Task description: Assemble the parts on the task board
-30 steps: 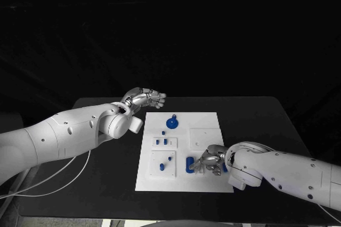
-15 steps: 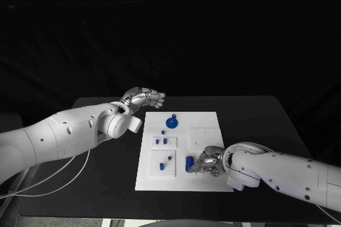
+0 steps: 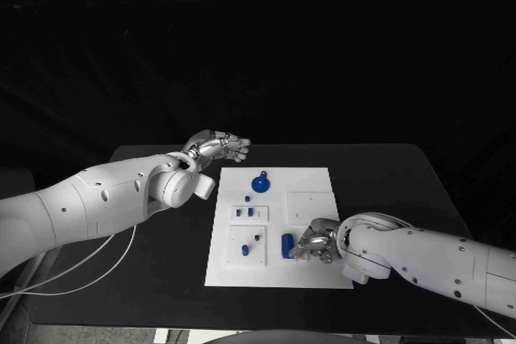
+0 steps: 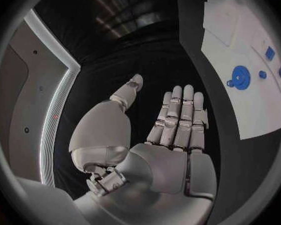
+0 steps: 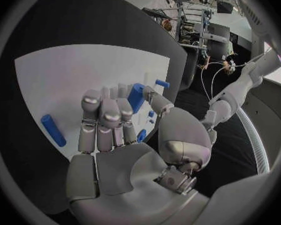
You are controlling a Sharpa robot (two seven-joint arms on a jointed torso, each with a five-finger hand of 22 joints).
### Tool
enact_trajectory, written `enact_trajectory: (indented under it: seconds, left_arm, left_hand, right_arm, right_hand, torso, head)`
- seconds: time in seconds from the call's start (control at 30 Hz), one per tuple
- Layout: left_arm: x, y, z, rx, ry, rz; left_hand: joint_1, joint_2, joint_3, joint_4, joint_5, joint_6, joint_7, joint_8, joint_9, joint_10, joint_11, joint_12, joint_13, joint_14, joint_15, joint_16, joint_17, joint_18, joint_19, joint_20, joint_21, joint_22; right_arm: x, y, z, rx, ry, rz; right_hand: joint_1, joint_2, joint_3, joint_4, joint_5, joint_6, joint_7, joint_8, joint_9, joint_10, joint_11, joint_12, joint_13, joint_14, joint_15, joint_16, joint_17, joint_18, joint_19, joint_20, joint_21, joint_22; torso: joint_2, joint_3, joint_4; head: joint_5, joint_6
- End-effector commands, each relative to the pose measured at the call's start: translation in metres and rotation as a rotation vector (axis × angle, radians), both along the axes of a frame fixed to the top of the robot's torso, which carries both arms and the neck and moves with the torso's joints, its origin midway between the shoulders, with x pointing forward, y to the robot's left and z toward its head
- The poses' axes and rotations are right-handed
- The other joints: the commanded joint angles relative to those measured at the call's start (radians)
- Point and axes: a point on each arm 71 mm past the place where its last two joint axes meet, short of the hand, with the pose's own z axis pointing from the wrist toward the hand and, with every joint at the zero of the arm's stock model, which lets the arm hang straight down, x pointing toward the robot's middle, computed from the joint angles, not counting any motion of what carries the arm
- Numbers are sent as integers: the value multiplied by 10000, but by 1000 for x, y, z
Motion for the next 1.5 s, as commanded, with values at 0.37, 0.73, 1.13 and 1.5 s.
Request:
enact_trajectory:
  seconds: [0.37,0.73,1.13,1.5]
  left_arm:
    - [0,-1,1,-2,-31,-79]
    - [0,0,1,13,-21,-66]
    - [0,2,1,54,-33,-29]
    - [0,3,1,72,-33,3]
  left_hand:
    - [-88,25,-5,50,24,-28,4,-7,-16,-47,42,-55,-10,-46,28,-55,20,178,32,63,-72,22]
    - [-79,22,1,49,28,-27,3,-4,-18,-46,41,-54,-10,-45,28,-61,26,179,30,62,-76,27]
    - [-65,19,7,43,30,-26,1,-1,-19,-45,40,-53,-9,-46,28,-67,31,180,28,62,-80,32]
    - [-59,15,10,42,31,-26,1,1,-20,-43,40,-53,-9,-49,30,-74,35,180,27,64,-84,37]
  right_arm:
    - [-2,4,-2,-60,146,241]
    - [-3,3,-3,-334,110,318]
    - [-4,2,-1,-287,-210,194]
    - [-6,-11,1,27,-333,-121]
  right_hand:
    - [-185,88,194,41,306,412,305,11,-19,144,1,115,84,36,-25,-27,30,528,14,72,28,198]
    - [-193,-59,128,-328,680,426,309,-9,-1,158,6,139,119,42,-21,-26,51,528,20,76,82,195]
    - [276,-1110,-186,-849,-204,456,287,-16,53,225,-18,188,172,66,-45,-35,73,528,85,4,82,150]
    - [139,-1134,-262,-492,-219,456,288,-35,69,227,-17,163,166,68,-45,-50,81,528,107,18,44,131]
  torso:
    - [-1,-3,-3]
    - [-2,-3,-8]
    - [-2,2,-13]
    - [-5,4,-6]
  head:
    - [-5,-36]
    - [-14,-43]
    - [1,-63]
    - [10,-61]
